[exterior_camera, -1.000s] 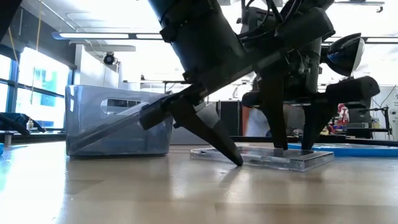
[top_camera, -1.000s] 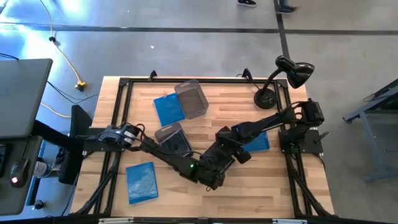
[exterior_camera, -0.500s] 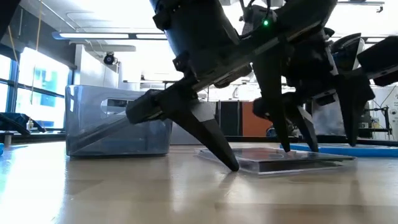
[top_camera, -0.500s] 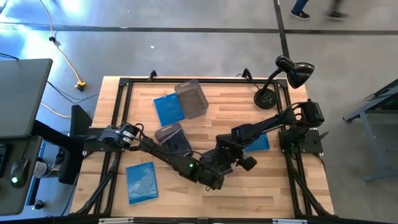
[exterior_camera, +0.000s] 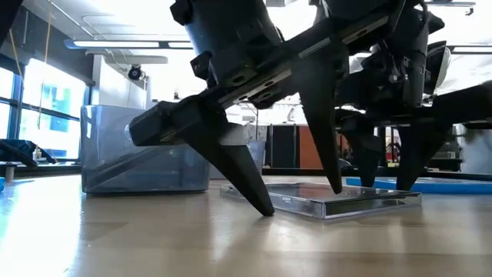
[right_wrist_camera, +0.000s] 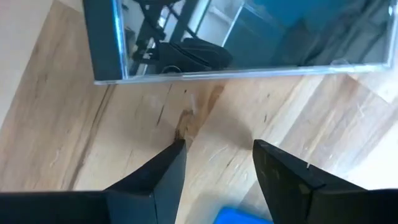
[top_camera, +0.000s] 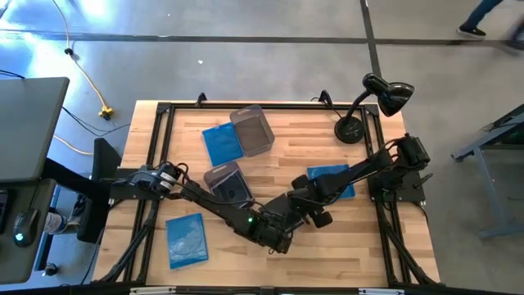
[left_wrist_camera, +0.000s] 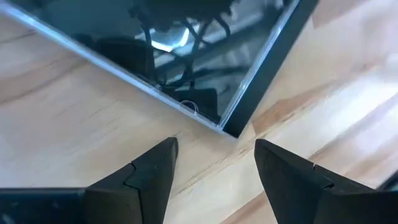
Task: Pick & place jewel cases by type
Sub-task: Put the black CD case into the bottom black bin
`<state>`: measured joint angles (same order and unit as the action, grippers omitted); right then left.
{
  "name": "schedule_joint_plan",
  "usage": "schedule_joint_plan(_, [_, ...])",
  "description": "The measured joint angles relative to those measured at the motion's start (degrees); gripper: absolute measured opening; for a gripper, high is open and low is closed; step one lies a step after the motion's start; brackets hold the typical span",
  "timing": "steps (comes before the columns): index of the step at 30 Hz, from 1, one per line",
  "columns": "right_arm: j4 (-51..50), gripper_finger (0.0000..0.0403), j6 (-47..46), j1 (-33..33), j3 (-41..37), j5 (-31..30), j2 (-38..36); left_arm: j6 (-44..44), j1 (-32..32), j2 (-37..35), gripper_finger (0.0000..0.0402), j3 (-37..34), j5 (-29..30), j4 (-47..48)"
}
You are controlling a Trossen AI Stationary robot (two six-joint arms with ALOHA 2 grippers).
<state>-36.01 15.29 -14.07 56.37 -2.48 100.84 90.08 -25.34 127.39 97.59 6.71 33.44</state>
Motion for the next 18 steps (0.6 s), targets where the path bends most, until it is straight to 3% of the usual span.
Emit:
schedule_joint_plan(4, [4.19, 0.0184, 0.72, 0.46, -1.26, 5.44, -0.12, 4.79, -0.82, 0.07, 0.0220, -0.20, 6.94, -1.13])
schedule_joint_plan(7, [5.33, 0.0184, 1.66, 0.05, -1.71, 4.20, -0.18, 10.06, -1.57, 0.78, 0.0220, -0.09, 9.26, -1.15])
schedule_joint_plan(13, [6.44, 0.0184, 2.63, 0.06, -1.90, 5.17, -0.19, 20.64, -3.96, 2.69, 0.0220, -0.03, 21.11, -3.17])
schedule_joint_plan(18, [11.45, 0.0184, 3.28, -0.49, -1.87, 6.90, 0.11, 23.07, -3.76, 2.93, 0.0220, -0.06, 26.11, -3.90])
